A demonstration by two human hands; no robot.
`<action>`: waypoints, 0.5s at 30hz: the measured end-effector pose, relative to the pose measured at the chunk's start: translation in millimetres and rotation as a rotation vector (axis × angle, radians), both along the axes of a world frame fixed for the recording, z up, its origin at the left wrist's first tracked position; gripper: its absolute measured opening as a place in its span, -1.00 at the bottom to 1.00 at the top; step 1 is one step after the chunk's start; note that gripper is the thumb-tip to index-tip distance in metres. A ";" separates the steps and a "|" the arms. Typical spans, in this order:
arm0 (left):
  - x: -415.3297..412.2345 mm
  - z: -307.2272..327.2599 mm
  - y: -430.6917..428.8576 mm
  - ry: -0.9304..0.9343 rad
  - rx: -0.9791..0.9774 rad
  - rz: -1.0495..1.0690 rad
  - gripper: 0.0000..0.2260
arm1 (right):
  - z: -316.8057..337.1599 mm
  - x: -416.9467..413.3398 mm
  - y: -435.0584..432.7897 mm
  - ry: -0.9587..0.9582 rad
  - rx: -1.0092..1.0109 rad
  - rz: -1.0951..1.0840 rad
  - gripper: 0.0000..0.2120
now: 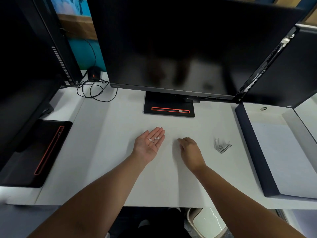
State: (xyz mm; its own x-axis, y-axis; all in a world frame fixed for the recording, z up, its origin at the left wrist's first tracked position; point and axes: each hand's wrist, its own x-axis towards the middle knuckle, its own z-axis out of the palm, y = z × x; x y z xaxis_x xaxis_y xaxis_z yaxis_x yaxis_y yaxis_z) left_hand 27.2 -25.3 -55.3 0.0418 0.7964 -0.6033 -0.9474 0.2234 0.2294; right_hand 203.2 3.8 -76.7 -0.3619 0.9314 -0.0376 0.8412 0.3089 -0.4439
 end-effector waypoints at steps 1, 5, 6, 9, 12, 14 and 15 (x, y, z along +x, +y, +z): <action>-1.0 -0.2 -0.2 0.003 0.001 0.000 -0.64 | -0.7 0.3 2.0 -0.026 0.010 -0.006 -0.64; -3.0 -2.2 -1.4 0.005 -0.002 0.001 -0.64 | 1.6 0.1 0.8 -0.114 -0.007 0.119 -0.44; -2.7 -2.7 -1.8 0.004 -0.003 0.001 -0.64 | 0.5 0.6 0.2 -0.115 -0.016 0.152 -0.43; 0.0 -3.1 -2.8 0.002 -0.005 -0.005 -0.64 | -0.2 2.6 1.6 -0.058 -0.064 0.195 -0.47; 2.6 -1.9 -1.5 0.003 -0.006 -0.016 -0.64 | 10.8 10.6 4.3 0.060 -0.104 0.081 -0.54; 3.7 -0.4 0.5 -0.001 -0.002 -0.019 -0.64 | 15.8 21.3 7.1 0.073 -0.114 0.019 -0.64; 4.2 0.5 1.8 -0.001 0.000 -0.020 -0.64 | 16.3 26.8 8.5 0.060 -0.129 0.018 -0.71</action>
